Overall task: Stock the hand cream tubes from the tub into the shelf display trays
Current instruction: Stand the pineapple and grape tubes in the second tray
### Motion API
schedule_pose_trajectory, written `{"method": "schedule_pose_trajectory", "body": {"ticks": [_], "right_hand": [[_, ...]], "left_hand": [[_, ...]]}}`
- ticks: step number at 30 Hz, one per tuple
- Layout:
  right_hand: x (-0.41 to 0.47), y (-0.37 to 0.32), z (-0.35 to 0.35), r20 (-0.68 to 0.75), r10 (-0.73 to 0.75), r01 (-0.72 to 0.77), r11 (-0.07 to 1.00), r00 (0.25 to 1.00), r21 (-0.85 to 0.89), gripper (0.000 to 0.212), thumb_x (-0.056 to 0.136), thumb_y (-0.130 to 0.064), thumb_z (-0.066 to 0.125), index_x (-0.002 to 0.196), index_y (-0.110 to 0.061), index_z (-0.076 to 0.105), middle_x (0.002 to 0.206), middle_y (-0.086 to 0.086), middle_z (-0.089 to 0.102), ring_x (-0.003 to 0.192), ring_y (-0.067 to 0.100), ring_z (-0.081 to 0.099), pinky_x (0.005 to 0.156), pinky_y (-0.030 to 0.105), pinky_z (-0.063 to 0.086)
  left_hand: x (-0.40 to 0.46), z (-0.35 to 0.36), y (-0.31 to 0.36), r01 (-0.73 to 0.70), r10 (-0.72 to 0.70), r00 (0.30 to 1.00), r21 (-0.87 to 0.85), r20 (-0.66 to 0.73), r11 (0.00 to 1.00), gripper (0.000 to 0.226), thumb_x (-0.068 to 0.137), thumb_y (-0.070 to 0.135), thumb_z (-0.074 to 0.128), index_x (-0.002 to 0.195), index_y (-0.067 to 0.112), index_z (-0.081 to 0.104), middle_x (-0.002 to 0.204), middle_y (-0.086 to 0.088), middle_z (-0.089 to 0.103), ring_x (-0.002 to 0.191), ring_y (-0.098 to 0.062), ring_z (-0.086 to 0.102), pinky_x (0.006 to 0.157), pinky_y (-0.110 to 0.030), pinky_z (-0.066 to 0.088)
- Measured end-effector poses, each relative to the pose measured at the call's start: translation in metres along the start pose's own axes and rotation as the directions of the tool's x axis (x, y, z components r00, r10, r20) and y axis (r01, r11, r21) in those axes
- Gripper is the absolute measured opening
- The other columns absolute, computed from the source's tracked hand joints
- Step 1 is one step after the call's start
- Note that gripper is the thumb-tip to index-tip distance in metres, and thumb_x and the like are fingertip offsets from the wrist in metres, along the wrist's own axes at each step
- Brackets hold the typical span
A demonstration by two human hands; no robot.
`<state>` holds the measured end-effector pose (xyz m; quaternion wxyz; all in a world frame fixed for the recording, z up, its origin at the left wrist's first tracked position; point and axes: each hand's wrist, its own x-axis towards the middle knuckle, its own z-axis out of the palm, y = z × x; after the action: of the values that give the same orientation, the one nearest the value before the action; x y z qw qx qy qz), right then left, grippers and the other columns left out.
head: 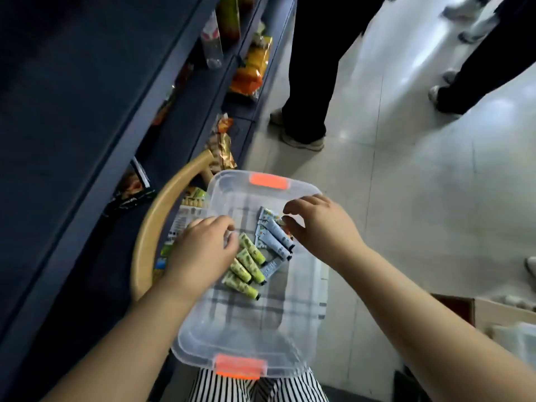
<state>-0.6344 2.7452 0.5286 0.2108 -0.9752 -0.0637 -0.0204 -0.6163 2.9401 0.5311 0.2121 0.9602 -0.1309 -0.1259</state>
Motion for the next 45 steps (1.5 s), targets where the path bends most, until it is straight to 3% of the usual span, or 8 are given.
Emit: {"method": "schedule_pose_trajectory", "body": {"ticks": [6,11,17,21,24,27,39,45], "right_hand": [[-0.005,0.017,0.111,0.345,0.233,-0.254,0.967,0.909,0.015,0.026,0.092,-0.025,0.049,0.112,-0.015,0.063,0.116,0.008,0.062,0.111,0.031,0.052,0.084,0.034,0.042],[-0.005,0.027,0.201,0.502,0.430,-0.518,0.855,0.750,0.042,0.025,0.091,-0.024,0.049,0.103,-0.009,0.065,0.107,0.014,0.066,0.101,0.034,0.058,0.080,0.036,0.048],[-0.019,0.039,0.276,0.656,0.532,-0.713,0.701,0.535,0.013,0.022,0.091,-0.023,0.050,0.091,-0.008,0.065,0.094,0.019,0.063,0.098,0.035,0.058,0.069,0.031,0.038],[-0.024,0.040,0.298,0.649,0.578,-0.771,0.636,0.496,0.022,0.025,0.092,-0.026,0.051,0.098,-0.007,0.066,0.094,0.016,0.066,0.093,0.031,0.059,0.065,0.028,0.034],[-0.023,0.038,0.307,0.646,0.605,-0.821,0.568,0.465,0.059,0.024,0.092,-0.027,0.052,0.098,-0.009,0.067,0.093,0.013,0.066,0.091,0.029,0.060,0.068,0.030,0.041],[-0.019,0.039,0.308,0.643,0.645,-0.884,0.454,0.412,0.112,0.027,0.092,-0.027,0.054,0.108,-0.011,0.068,0.106,0.011,0.068,0.094,0.025,0.061,0.086,0.038,0.050],[-0.019,0.045,0.308,0.672,0.627,-0.914,0.341,0.395,0.219,0.027,0.090,-0.029,0.058,0.109,-0.012,0.066,0.098,0.004,0.066,0.084,0.017,0.058,0.085,0.035,0.051],[-0.028,0.038,0.287,0.774,0.540,-0.904,-0.055,0.330,0.424,0.026,0.090,-0.018,0.058,0.110,-0.003,0.063,0.072,-0.002,0.058,0.065,0.012,0.053,0.067,0.025,0.047]], "left_hand": [[0.000,0.103,-0.061,0.335,-0.312,0.922,-0.069,0.229,0.940,0.018,0.087,0.017,0.053,0.099,0.008,0.064,0.102,-0.015,0.067,0.096,-0.034,0.059,0.077,-0.036,0.045],[-0.007,0.190,-0.100,0.643,-0.522,0.648,-0.031,0.554,0.765,0.025,0.092,0.028,0.046,0.104,0.013,0.062,0.113,-0.015,0.063,0.107,-0.032,0.056,0.080,-0.029,0.042],[-0.013,0.270,-0.130,0.954,-0.671,0.293,-0.253,0.681,0.159,0.035,0.092,0.033,0.050,0.099,0.002,0.063,0.109,-0.023,0.063,0.105,-0.037,0.059,0.087,-0.040,0.049],[-0.010,0.289,-0.133,0.853,-0.665,0.129,-0.425,0.735,-0.304,0.029,0.093,0.033,0.051,0.072,0.013,0.053,0.075,-0.004,0.056,0.062,-0.014,0.050,0.038,-0.014,0.043],[-0.007,0.293,-0.128,0.783,-0.674,0.134,-0.494,0.727,-0.378,0.025,0.090,0.029,0.057,0.070,0.016,0.051,0.074,-0.001,0.056,0.065,-0.010,0.052,0.051,-0.019,0.047],[-0.009,0.296,-0.126,0.747,-0.668,0.156,-0.529,0.728,-0.402,0.020,0.088,0.026,0.059,0.072,0.017,0.053,0.078,-0.001,0.058,0.072,-0.011,0.054,0.066,-0.023,0.047],[-0.004,0.297,-0.126,0.666,-0.677,0.338,-0.675,0.653,-0.318,0.022,0.092,0.029,0.053,0.110,0.016,0.052,0.088,0.003,0.060,0.081,-0.011,0.058,0.069,-0.024,0.047],[0.000,0.284,-0.121,0.695,-0.688,0.379,-0.681,0.619,-0.230,0.022,0.087,0.043,0.056,0.089,0.021,0.058,0.108,-0.010,0.066,0.103,-0.030,0.061,0.092,-0.050,0.049]]}}
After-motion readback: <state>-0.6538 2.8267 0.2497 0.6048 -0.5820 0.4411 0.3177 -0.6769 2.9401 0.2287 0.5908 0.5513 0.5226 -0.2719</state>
